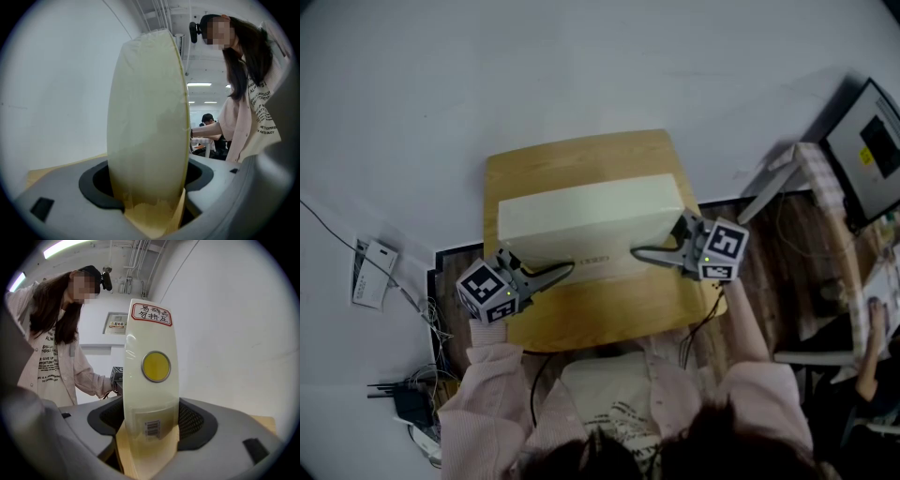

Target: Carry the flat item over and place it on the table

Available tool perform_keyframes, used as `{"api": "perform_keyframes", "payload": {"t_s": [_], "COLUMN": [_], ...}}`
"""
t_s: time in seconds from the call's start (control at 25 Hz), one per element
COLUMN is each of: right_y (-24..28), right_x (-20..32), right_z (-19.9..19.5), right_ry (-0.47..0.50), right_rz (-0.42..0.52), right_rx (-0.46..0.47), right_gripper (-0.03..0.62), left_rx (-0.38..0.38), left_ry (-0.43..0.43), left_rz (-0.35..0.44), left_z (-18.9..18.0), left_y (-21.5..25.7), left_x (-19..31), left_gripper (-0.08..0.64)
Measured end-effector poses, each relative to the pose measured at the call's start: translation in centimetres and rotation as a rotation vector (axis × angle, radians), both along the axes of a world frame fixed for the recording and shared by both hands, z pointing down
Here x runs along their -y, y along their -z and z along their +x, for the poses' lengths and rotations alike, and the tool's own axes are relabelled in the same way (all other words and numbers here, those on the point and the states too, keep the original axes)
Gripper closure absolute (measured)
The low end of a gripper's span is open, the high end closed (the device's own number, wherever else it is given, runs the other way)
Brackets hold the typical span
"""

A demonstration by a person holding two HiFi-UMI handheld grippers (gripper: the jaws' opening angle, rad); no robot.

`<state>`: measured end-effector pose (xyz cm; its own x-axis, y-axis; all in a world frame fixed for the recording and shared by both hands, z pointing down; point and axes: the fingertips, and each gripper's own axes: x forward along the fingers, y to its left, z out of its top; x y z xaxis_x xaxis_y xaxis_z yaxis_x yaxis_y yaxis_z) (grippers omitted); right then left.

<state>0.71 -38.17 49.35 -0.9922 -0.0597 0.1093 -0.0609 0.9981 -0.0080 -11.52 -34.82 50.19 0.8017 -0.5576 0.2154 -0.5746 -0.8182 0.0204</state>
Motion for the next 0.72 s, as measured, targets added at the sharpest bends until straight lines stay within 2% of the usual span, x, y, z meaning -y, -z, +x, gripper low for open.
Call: {"api": "perform_keyframes", "payload": {"t_s": [0.48,0.72], "right_y": [-0.31,-0.32], "right_x": [-0.63,-0.57], "right_z": [-0.01,0.04], "right_ry": [0.015,-0.023], "right_rz": [0.003,-0.008], "right_rx": [-0.087,-0.115], "right_gripper": [0.252,0.235], "left_rx": [0.003,0.016], "left_ry": [0.034,0.048], "left_rz": [0.013,0.003], "left_z": [0.28,0.22], "left_y": [-0.05,-0.09], "left_x": [-0.29,-0.53], "left_gripper": [0.158,0.15]}}
